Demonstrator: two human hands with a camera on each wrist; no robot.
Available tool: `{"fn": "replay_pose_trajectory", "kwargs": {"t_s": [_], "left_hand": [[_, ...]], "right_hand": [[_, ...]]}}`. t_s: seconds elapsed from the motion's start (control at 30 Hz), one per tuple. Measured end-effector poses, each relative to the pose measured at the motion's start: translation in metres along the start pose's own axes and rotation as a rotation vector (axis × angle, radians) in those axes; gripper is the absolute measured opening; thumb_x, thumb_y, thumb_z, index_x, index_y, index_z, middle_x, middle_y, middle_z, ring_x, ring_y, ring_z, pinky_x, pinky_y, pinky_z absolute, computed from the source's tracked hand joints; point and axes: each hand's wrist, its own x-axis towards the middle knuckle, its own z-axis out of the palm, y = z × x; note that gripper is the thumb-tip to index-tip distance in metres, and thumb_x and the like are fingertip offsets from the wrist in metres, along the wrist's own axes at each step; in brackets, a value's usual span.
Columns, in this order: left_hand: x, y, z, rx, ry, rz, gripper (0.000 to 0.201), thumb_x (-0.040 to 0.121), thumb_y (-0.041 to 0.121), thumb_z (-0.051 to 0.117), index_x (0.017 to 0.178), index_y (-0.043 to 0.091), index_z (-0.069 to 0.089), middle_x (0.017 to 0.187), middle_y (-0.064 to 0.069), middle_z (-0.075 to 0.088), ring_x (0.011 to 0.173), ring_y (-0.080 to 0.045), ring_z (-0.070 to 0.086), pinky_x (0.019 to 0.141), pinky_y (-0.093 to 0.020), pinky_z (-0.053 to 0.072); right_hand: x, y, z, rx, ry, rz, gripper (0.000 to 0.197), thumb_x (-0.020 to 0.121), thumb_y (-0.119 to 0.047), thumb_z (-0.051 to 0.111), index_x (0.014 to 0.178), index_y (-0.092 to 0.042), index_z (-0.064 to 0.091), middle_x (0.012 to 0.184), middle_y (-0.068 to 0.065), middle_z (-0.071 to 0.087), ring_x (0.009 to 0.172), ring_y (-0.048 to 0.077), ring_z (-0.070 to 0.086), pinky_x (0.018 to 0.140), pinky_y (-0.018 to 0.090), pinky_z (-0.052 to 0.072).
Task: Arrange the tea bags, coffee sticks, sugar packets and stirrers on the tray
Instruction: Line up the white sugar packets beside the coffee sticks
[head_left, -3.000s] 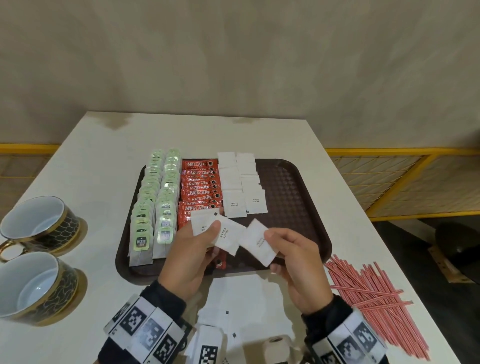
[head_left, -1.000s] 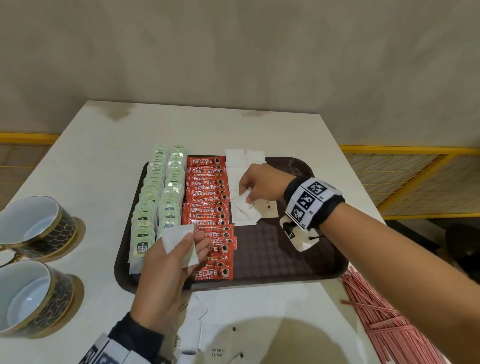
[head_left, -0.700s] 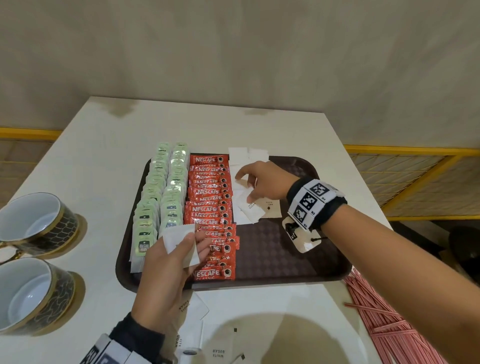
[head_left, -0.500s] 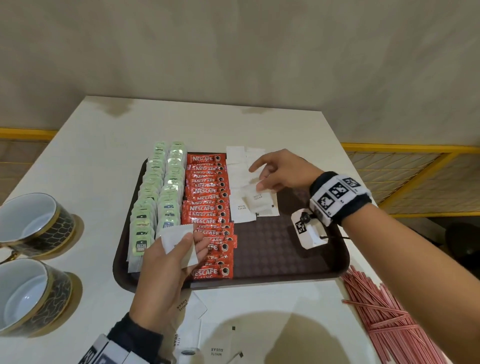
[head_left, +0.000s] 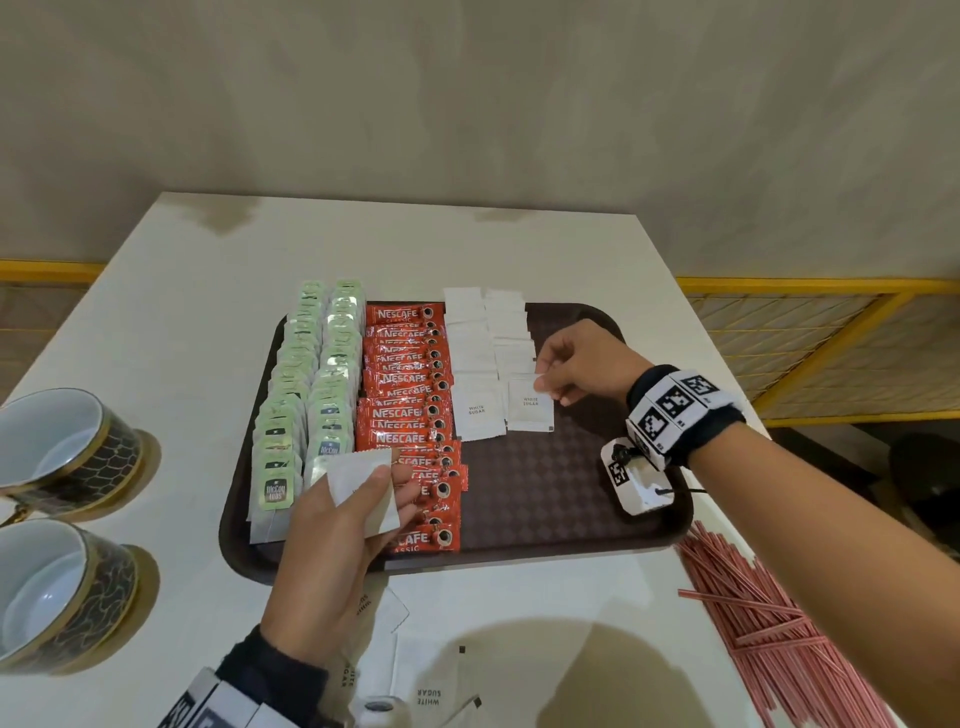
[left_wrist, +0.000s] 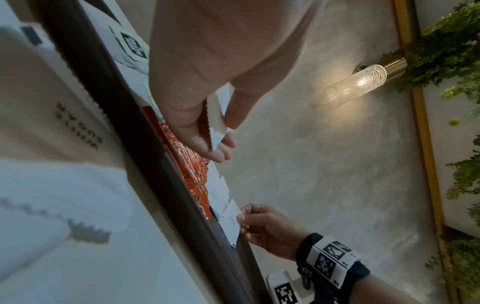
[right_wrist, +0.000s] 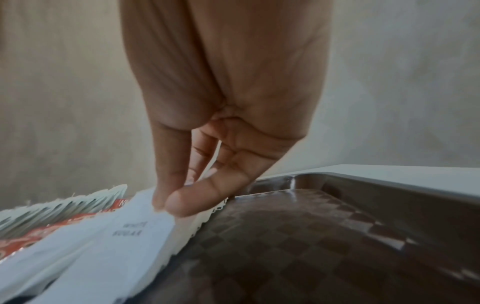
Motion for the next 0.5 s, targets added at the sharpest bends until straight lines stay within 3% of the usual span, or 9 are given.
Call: {"fn": "replay_pose_trajectory", "kwargs": {"t_s": [0.13, 0.27, 0.4, 0.5], "left_hand": [[0.001, -0.001, -0.002, 0.01, 0.01, -0.012, 0.018, 0.095, 0.014, 0.056, 0.111, 0.014, 0.063, 0.096, -0.005, 0.075, 0.091, -0.019, 0.072, 0.07, -0.024, 0.059], [0.0, 0.003, 0.001, -0.041, -0.012, -0.033, 0.024, 0.097, 0.016, 0.052, 0.119, 0.011, 0.059, 0.101, -0.008, 0.074, 0.093, -0.021, 0.072, 0.072, -0.029, 0.06], [0.001, 0.013, 0.009, -0.137, -0.033, -0.102, 0.02, 0.099, 0.019, 0.048, 0.114, 0.014, 0.06, 0.101, -0.011, 0.074, 0.093, -0.024, 0.072, 0.079, -0.037, 0.058], [0.001, 0.019, 0.015, -0.175, -0.067, -0.13, 0.02, 0.101, 0.022, 0.045, 0.111, 0.014, 0.06, 0.1, -0.013, 0.074, 0.094, -0.026, 0.072, 0.081, -0.039, 0.057]], "right_hand": [[0.001, -0.001, 0.005, -0.223, 0.063, -0.062, 0.013, 0.078, -0.005, 0.077, 0.084, -0.001, 0.066, 0.072, 0.006, 0.064, 0.061, 0.013, 0.059, 0.051, 0.021, 0.053], [-0.003, -0.009, 0.015, -0.38, 0.186, -0.23, 0.023, 0.072, -0.012, 0.081, 0.087, -0.012, 0.064, 0.085, -0.001, 0.058, 0.076, 0.014, 0.055, 0.068, 0.028, 0.047], [-0.01, -0.028, 0.039, -0.604, 0.051, -0.418, 0.045, 0.081, -0.023, 0.075, 0.124, -0.02, 0.063, 0.116, 0.002, 0.055, 0.106, 0.016, 0.05, 0.089, 0.033, 0.045], [-0.012, -0.033, 0.053, -0.773, -0.04, -0.42, 0.046, 0.084, -0.023, 0.071, 0.129, -0.021, 0.061, 0.123, 0.004, 0.053, 0.115, 0.022, 0.047, 0.09, 0.042, 0.048]]}}
